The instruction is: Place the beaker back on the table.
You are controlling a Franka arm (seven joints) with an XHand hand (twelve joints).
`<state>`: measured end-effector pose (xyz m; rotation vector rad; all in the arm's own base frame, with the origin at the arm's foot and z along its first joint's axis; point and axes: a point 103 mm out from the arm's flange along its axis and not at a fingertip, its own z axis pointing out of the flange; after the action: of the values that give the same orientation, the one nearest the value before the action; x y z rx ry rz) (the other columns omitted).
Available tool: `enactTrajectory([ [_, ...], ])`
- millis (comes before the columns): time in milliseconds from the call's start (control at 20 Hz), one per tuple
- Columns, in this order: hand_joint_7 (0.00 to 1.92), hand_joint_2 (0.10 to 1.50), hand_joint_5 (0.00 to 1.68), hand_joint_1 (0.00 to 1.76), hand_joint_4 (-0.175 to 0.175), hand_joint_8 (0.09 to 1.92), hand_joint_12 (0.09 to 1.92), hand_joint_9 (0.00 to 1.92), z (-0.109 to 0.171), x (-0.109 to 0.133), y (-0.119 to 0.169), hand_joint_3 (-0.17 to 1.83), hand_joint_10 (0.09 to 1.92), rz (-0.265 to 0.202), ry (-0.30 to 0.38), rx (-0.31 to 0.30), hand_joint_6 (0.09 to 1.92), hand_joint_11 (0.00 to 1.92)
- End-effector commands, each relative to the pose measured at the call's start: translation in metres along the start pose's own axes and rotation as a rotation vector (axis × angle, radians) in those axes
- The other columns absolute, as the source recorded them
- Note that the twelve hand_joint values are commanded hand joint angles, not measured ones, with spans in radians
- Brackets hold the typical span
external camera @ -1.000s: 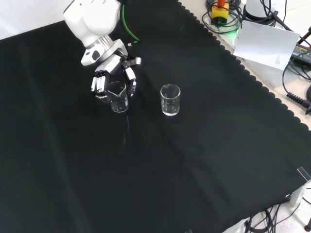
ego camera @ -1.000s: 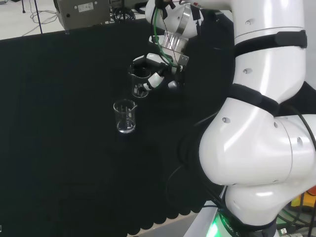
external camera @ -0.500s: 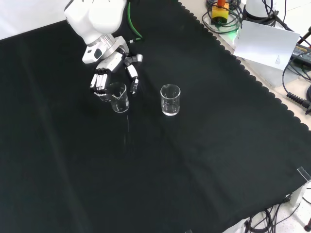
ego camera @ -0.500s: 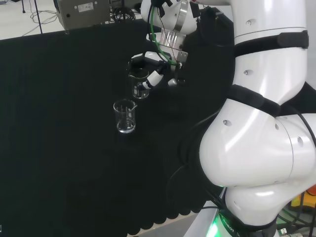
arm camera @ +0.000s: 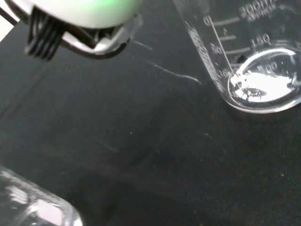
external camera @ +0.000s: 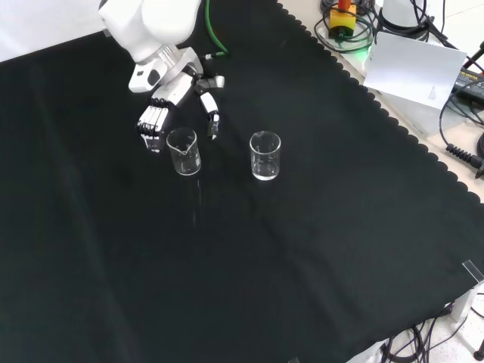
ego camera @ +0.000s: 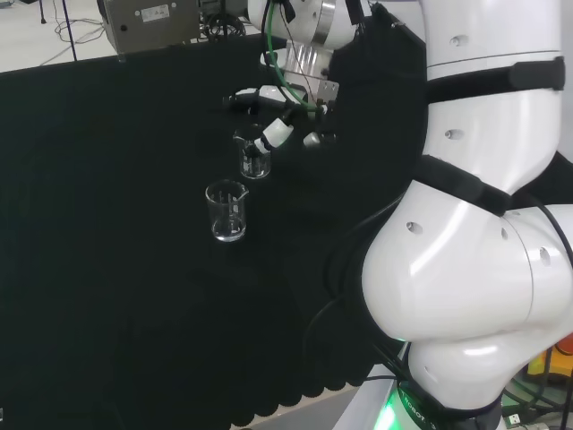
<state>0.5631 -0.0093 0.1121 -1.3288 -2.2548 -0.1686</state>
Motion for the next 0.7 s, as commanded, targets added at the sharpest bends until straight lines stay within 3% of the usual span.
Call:
enactTrajectory([
  [50,0.01,0.51,0.27,0.90,-0.044,0.71,1.30,0.09,-0.032,0.032,-0.038,0.56,0.80,0.062,-0.057,-0.024,0.12,0.00],
  [400,0.00,0.54,0.27,0.88,-0.044,0.70,1.29,0.09,-0.053,0.062,-0.091,0.52,0.80,0.148,-0.082,-0.068,0.09,0.00],
  [700,0.01,0.55,0.27,0.86,-0.046,0.70,1.31,0.10,-0.065,0.083,-0.120,0.51,0.80,0.204,-0.106,-0.066,0.09,0.00],
])
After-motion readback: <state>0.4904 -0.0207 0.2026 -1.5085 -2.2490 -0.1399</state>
